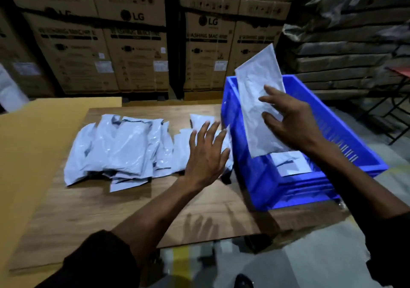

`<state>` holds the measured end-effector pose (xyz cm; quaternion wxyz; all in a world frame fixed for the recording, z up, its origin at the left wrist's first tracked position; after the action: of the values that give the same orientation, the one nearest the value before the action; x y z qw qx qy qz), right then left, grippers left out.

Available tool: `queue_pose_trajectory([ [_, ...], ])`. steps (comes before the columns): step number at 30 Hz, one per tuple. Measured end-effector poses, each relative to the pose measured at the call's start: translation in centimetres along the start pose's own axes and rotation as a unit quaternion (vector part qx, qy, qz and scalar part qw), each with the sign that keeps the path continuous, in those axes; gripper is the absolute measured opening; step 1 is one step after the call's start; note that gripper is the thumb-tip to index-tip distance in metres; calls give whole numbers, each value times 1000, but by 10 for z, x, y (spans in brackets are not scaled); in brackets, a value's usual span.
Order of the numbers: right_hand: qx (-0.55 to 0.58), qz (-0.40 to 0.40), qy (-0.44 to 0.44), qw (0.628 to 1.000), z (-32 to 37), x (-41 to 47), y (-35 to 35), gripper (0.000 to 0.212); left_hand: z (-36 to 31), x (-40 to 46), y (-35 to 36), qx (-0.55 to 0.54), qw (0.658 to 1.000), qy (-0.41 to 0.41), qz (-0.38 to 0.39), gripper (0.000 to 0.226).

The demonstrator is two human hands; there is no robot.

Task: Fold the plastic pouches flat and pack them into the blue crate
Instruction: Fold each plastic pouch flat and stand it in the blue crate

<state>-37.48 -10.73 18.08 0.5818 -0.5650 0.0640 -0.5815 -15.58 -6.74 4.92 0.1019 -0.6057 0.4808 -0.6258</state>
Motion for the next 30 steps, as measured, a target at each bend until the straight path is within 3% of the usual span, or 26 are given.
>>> queue_pose_trajectory([
  [5,-48,22,43,998,-90,11,-60,41,-70,109,37,10,995,96,30,50],
  [9,-102,121,75,985,-154,-3,-78,43,-121,154,87,58,954,135,260,54],
  [13,-131,206,115,963,-194,-16,-77,44,-151,170,141,112,899,180,384,61],
  [22,-191,290,129,929,-236,-37,-60,42,-185,174,222,175,847,201,460,73],
  [30,-227,300,115,920,-249,-46,-55,31,-190,176,253,206,780,245,537,63],
])
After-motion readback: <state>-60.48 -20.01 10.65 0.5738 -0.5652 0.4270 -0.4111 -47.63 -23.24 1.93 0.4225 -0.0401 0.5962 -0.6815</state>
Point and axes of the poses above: each hand's wrist, its own x-axis towards the middle knuckle, its own y-axis out of the palm, z = x × y, the point moved 1 cm from there along x, towards the middle knuckle, and after that the axes turned 5 degrees about y, right-handed, at the moved point
